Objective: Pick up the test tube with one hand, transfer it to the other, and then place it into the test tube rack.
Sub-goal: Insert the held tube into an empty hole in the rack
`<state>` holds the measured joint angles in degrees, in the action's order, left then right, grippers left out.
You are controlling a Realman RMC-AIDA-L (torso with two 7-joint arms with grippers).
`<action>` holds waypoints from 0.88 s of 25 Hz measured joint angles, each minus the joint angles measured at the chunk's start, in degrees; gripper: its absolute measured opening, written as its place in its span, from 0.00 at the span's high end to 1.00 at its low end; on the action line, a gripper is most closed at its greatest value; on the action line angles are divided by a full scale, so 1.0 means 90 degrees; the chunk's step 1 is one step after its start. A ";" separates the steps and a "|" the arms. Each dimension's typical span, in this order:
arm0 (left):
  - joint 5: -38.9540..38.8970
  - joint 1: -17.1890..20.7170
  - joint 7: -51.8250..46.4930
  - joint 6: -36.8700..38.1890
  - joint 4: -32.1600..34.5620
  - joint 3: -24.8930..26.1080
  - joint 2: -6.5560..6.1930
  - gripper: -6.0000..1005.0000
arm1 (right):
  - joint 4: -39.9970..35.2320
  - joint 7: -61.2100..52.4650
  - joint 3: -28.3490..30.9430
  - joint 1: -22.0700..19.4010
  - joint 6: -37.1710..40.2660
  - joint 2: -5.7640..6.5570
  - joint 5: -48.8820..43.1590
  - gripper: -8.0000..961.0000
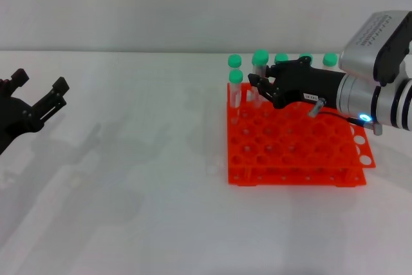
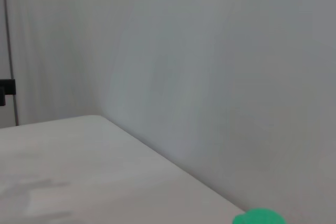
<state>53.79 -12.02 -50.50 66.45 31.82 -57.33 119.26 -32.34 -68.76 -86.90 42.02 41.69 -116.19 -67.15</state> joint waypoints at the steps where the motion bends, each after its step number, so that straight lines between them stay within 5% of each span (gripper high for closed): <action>1: 0.0000 0.0000 0.0002 0.0000 -0.0001 -0.0002 0.0000 0.12 | 0.0016 0.0000 -0.0002 0.0002 -0.0011 0.0000 0.0000 0.70; 22: 0.0000 0.0024 0.0006 0.0167 -0.0001 0.0002 0.0000 0.12 | 0.0100 0.0013 -0.0220 0.0006 -0.0127 0.0000 0.0117 0.67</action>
<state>53.79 -11.80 -50.44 67.95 31.82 -57.31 119.26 -31.44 -68.64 -88.88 42.07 40.55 -116.19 -66.10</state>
